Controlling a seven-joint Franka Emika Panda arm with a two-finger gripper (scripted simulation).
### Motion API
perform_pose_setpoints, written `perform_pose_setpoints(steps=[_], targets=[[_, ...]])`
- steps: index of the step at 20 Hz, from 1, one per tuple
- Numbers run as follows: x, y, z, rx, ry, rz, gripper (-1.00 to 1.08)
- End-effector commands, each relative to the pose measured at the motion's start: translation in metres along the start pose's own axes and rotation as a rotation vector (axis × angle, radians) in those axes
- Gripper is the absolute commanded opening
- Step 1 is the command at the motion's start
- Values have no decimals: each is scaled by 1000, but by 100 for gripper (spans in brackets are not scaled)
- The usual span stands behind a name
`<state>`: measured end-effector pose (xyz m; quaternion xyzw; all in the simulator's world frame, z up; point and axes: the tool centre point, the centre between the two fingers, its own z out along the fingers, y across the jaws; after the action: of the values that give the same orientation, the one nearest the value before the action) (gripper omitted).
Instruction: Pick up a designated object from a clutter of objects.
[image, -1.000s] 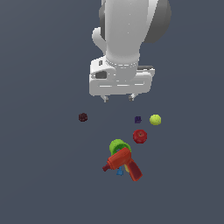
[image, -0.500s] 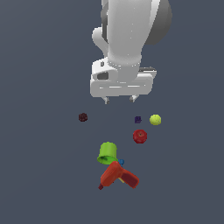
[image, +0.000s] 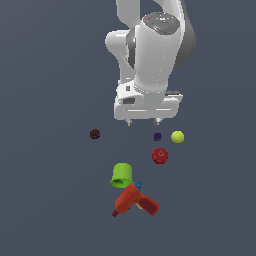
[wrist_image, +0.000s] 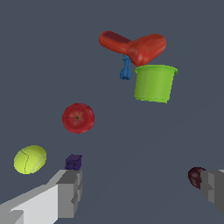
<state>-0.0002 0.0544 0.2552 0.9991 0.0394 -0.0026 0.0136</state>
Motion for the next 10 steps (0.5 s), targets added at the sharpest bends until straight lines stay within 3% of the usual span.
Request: perform_pose_setpoints(steps=[1, 10], targets=[[-3, -12, 18, -1, 1, 8, 100], [-31, -64, 99, 2, 6, 42, 100]])
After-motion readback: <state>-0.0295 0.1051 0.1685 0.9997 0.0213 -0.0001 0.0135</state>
